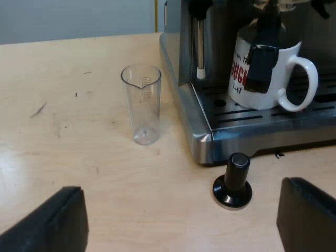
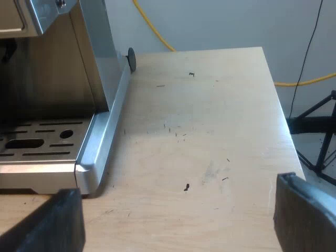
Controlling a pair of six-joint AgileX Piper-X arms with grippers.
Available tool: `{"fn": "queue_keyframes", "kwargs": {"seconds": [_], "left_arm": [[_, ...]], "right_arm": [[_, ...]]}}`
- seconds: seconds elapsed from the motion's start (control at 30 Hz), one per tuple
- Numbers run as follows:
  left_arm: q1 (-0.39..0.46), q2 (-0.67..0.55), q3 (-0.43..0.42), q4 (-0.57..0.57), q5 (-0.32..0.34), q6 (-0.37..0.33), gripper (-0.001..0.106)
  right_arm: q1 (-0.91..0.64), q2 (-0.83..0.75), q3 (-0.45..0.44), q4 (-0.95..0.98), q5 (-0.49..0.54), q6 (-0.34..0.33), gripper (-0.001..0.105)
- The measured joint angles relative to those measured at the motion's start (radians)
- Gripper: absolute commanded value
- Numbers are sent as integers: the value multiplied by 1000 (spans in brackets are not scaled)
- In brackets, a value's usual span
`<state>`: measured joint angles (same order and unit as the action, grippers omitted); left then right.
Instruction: Place mug into machine
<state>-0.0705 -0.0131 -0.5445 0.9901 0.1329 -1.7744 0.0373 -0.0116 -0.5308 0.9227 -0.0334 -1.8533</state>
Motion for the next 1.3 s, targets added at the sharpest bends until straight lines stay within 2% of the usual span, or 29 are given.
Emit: {"fn": "queue_keyframes", "kwargs": {"seconds": [0.2, 0.7, 1.3], "left_arm": [[0, 0, 2, 82, 0, 19, 75], [0, 0, 16, 69, 0, 25, 75], [0, 0, 16, 69, 0, 25, 75]], "right_arm": [[0, 0, 0, 27, 0, 0, 87], [0, 0, 2, 116, 2, 0, 87], [3, 0, 1, 117, 4, 0, 87]]}}
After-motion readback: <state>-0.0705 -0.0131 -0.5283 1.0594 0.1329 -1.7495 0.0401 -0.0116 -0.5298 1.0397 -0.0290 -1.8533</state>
